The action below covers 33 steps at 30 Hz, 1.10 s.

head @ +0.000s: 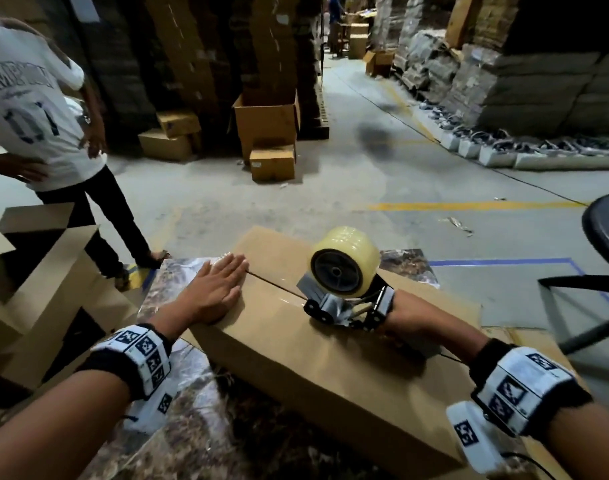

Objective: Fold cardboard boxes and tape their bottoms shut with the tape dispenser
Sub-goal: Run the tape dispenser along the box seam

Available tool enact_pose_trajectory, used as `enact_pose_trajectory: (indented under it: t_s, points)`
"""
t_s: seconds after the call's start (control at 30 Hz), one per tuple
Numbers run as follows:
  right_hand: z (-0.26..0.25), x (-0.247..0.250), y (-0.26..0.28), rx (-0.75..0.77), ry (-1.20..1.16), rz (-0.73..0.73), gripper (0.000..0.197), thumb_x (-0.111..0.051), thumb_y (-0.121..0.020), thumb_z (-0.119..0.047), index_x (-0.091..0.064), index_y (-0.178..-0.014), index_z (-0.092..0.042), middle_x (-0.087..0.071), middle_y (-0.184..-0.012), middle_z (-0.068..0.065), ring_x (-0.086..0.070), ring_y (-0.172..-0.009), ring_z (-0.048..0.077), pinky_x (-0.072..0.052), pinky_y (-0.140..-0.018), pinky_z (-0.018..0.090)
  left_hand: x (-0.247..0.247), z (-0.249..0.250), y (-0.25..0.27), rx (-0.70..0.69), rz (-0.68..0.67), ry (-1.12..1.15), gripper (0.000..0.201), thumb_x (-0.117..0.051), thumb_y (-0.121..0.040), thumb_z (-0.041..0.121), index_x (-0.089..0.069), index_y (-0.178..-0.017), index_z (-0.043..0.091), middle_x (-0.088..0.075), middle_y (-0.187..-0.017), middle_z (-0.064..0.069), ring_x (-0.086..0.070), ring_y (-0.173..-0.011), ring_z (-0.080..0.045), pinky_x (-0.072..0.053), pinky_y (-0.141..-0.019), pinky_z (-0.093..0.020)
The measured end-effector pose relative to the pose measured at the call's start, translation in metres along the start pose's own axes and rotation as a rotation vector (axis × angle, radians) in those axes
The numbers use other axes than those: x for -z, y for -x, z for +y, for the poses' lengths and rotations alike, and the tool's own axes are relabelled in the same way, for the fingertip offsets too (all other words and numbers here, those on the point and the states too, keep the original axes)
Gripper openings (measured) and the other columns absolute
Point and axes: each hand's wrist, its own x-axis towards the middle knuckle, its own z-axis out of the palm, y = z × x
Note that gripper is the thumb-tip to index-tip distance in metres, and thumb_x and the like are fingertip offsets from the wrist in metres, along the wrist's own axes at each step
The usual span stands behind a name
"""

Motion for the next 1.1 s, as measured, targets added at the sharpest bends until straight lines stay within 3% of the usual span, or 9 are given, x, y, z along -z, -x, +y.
enact_pose_trajectory:
  t_s: [0.1,0.17,0.3,0.4,0.57,0.73,0.83,0.97,1.1]
  points:
    - [-0.002,0.004,0.006,0.05,0.095,-0.001,0.017,-0.07,-0.078,-0.006,-0.063,-0.084,-0.02,-0.064,-0.082,0.005,-0.056,-0.071,0.017,-0.049,-0.065,0.031,0.0,0.047,0.002,-0.081,0.002,0.022,0.083,0.009,-0.081,0.062,0.008,-0.154,0.022,0.016,-0.159,0.005,0.017,-0.146,-0.009,0.005,-0.12,-0.039]
    - [-0.006,0.005,0.008,0.068,0.124,0.0,0.016,-0.07,-0.078,-0.008,-0.065,-0.089,-0.018,-0.062,-0.082,0.003,-0.056,-0.072,0.017,-0.052,-0.068,0.036,-0.002,0.08,0.0,-0.167,0.002,0.036,0.089,0.013,-0.08,0.072,0.007,-0.153,0.02,0.014,-0.158,0.004,0.014,-0.147,-0.012,0.003,-0.122,-0.042]
    - [-0.005,0.007,0.011,0.048,0.141,0.021,0.012,-0.072,-0.074,-0.009,-0.064,-0.077,-0.019,-0.066,-0.077,0.006,-0.057,-0.065,0.018,-0.053,-0.063,0.035,-0.005,0.106,-0.004,-0.207,0.016,0.027,0.111,0.028,-0.068,0.08,0.0,-0.155,0.018,0.014,-0.156,0.005,0.014,-0.146,-0.011,0.007,-0.119,-0.037]
    - [0.0,0.009,0.021,0.034,0.147,0.042,0.013,-0.072,-0.073,-0.011,-0.062,-0.071,-0.018,-0.062,-0.069,0.002,-0.056,-0.06,0.017,-0.045,-0.055,0.025,-0.008,0.101,-0.004,-0.232,0.034,0.026,0.099,0.022,-0.075,0.079,0.004,-0.154,0.023,0.012,-0.16,0.007,0.013,-0.148,-0.009,0.006,-0.12,-0.036]
    - [0.036,0.03,0.055,-0.013,0.116,0.015,0.025,-0.074,-0.079,-0.014,-0.056,-0.071,-0.029,-0.058,-0.071,-0.008,-0.058,-0.073,0.018,-0.046,-0.065,0.028,-0.012,0.1,-0.003,-0.213,0.033,0.049,0.076,0.002,-0.088,0.065,0.006,-0.155,0.028,0.011,-0.162,0.012,0.014,-0.148,-0.005,0.003,-0.123,-0.036]
    - [0.072,0.04,0.081,-0.069,0.153,0.057,0.012,-0.072,-0.081,-0.014,-0.065,-0.091,-0.014,-0.067,-0.085,0.007,-0.066,-0.085,0.029,-0.053,-0.07,0.041,-0.011,0.106,-0.001,-0.181,0.021,0.03,0.085,0.008,-0.084,0.073,0.008,-0.155,0.026,0.013,-0.163,0.008,0.016,-0.148,-0.007,0.006,-0.122,-0.036]
    - [0.073,0.04,0.082,-0.058,0.163,0.06,0.01,-0.071,-0.083,-0.014,-0.064,-0.091,-0.015,-0.065,-0.088,0.008,-0.065,-0.086,0.028,-0.054,-0.074,0.04,-0.008,0.135,0.0,-0.165,-0.016,-0.001,0.102,0.014,-0.077,0.083,0.011,-0.155,0.017,0.02,-0.16,0.003,0.02,-0.148,-0.012,0.007,-0.122,-0.04]
    - [0.077,0.038,0.081,-0.057,0.163,0.058,0.019,-0.071,-0.083,-0.013,-0.066,-0.101,-0.009,-0.068,-0.095,0.012,-0.066,-0.088,0.028,-0.055,-0.074,0.039,-0.007,0.199,0.008,-0.311,-0.062,-0.007,0.106,0.007,-0.077,0.088,0.013,-0.154,0.016,0.025,-0.158,-0.001,0.024,-0.147,-0.016,0.012,-0.12,-0.041]
    - [0.076,0.035,0.077,-0.035,0.155,0.081,0.019,-0.072,-0.082,-0.019,-0.067,-0.099,-0.012,-0.069,-0.092,0.011,-0.066,-0.086,0.028,-0.055,-0.074,0.041,-0.011,0.198,0.005,-0.337,-0.028,-0.018,0.099,0.004,-0.081,0.085,0.01,-0.155,0.019,0.022,-0.16,0.002,0.022,-0.148,-0.012,0.01,-0.122,-0.04]
